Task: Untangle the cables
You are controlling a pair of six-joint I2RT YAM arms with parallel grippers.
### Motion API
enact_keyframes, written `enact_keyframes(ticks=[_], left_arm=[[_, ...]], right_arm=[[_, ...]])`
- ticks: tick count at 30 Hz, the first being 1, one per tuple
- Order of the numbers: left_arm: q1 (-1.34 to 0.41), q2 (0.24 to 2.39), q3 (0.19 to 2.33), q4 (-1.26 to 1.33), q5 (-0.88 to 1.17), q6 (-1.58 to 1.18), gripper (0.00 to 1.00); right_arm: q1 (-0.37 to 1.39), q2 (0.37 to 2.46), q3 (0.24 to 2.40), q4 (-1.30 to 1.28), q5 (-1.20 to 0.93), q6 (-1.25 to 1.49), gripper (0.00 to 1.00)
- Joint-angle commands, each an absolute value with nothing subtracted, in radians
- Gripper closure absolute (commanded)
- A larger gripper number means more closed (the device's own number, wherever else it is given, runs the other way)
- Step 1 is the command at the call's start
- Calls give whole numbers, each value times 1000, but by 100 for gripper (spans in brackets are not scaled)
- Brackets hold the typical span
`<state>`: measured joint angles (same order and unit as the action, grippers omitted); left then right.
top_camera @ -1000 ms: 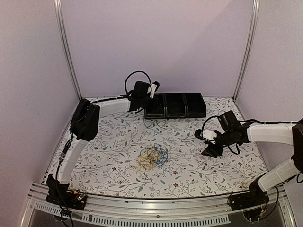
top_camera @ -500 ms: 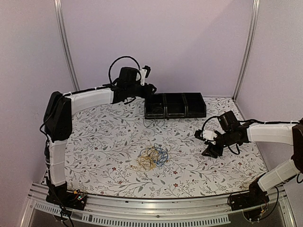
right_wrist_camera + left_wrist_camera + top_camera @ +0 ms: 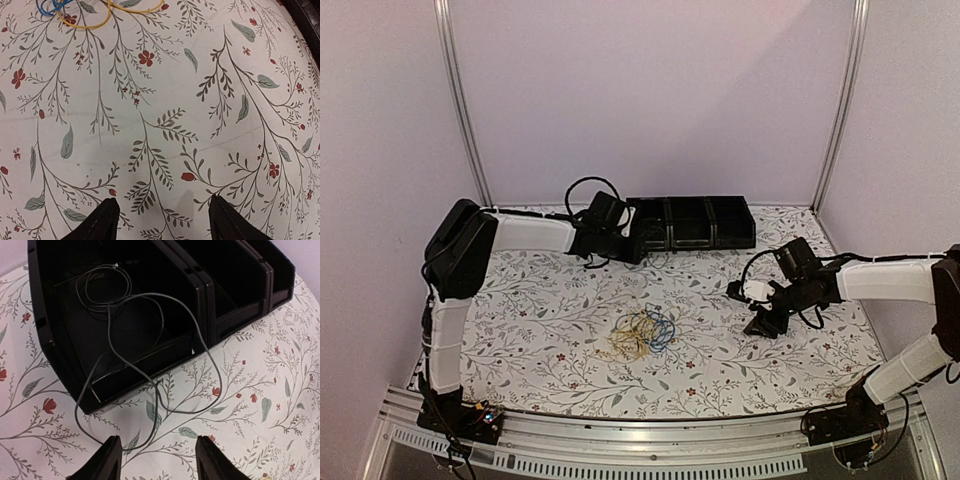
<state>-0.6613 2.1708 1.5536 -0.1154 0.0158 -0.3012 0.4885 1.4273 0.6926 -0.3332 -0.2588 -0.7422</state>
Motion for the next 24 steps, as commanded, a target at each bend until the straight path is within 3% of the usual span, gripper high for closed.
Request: enact_keyframes(ticks=[1,17,20,24], left_arm=[[-666,2220,1588,-91,21,-354,48],[-657,2371,1722,-83,41,-406,60],[-653,2393,1745,-75,54,-415,69],[-646,2406,1770,-69,75,-422,93]], right_arm=[[494,1434,710,-339,-245,-747,35],[496,1449,713,-347,-239,-749,35],[495,1451,713,-348,-237,-748,35],[496,1451,712,-349,-236,-750,35]])
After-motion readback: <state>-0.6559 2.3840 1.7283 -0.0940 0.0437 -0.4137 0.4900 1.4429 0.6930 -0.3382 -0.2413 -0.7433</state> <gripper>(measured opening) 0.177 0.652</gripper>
